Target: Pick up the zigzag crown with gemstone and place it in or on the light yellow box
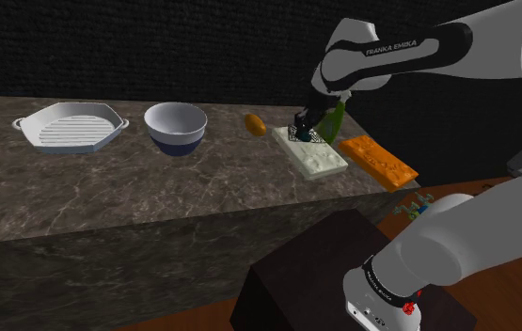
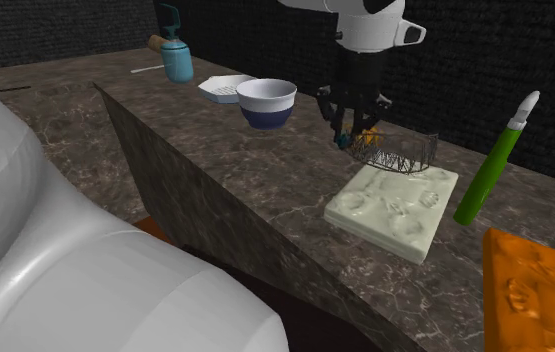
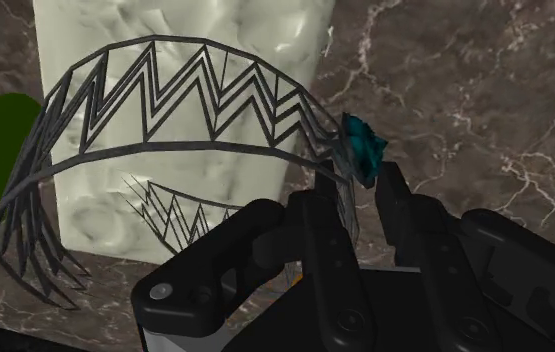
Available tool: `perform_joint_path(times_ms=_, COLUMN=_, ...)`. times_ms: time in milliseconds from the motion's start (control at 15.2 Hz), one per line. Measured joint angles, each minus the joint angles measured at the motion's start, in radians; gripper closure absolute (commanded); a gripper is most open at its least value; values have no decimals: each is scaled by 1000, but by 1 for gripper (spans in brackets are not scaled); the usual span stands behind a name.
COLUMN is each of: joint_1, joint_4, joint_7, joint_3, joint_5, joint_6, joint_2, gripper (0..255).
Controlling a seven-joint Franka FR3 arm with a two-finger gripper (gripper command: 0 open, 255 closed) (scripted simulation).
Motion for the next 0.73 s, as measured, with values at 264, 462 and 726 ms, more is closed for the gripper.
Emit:
perform_joint_path(times_ms=264, joint_1=-33, joint_4=31, joint_7=-85, joint_3=-58, joint_5=-9, joint_6=-3, joint_2=31, gripper=255)
perform_joint_path(times_ms=462, joint_1=-37, joint_4=17, joint_7=-104, joint_3=-70, joint_5=-7, joint_6=32, joint_2=53, gripper=255)
perform_joint_path(times_ms=726, joint_1=-35, joint_4=-8, joint_7=-113, joint_3=-74, joint_5=0, joint_6=88, joint_2=85, gripper=255)
